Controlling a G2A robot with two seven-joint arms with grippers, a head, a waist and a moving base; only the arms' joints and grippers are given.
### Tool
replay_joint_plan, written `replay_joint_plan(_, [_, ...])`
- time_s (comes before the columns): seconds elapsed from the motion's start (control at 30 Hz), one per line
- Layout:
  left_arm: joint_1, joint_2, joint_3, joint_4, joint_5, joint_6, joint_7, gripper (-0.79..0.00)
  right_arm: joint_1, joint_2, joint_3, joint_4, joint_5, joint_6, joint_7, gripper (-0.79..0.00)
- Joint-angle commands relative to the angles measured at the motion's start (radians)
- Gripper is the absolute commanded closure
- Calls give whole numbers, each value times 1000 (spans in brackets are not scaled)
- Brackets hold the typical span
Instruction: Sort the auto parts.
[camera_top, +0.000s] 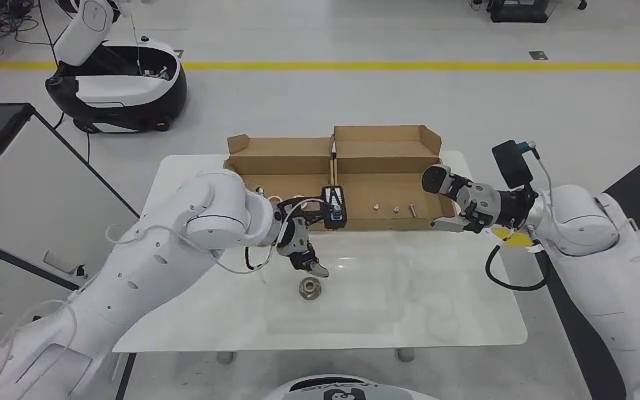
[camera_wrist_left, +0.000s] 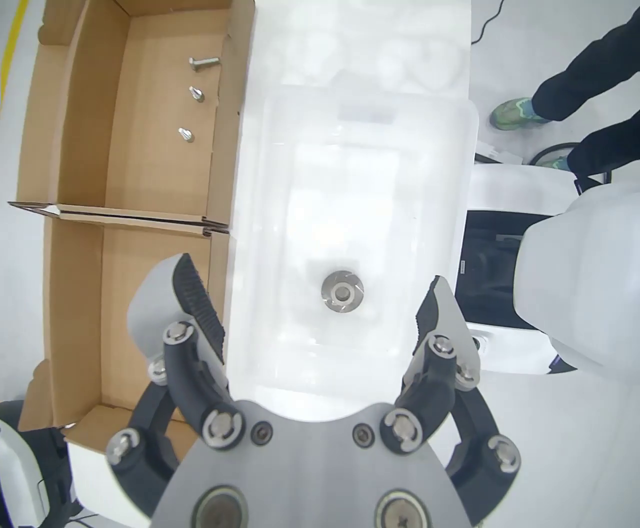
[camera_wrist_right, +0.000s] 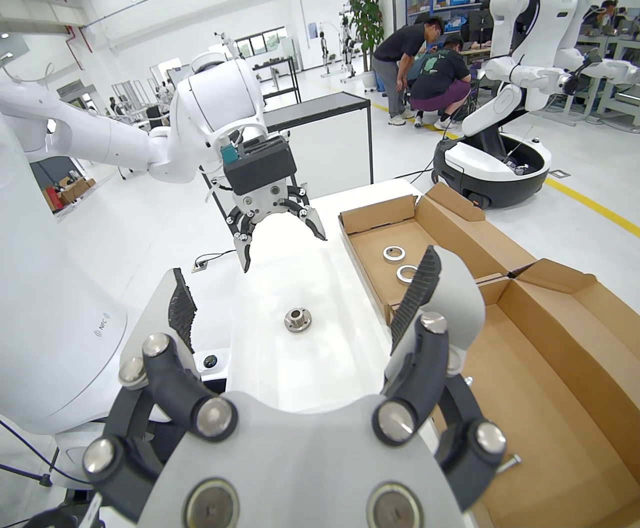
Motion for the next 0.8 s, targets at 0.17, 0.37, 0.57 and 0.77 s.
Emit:
replay_joint_plan(0.17, [-59,12,143,7,48,-2,2,-785,0,0,0,0,0,0,0,-785])
replay_joint_plan(0.37, [-87,19,234,25,64,-15,15,-785,0,0,0,0,0,0,0,-785])
replay_joint_plan(0.57, [-100,24,303,53,78,-23,24,-686,0,0,0,0,0,0,0,-785])
replay_joint_plan(0.77, [-108,14,338,100,96,-39,41,-514,0,0,0,0,0,0,0,-785])
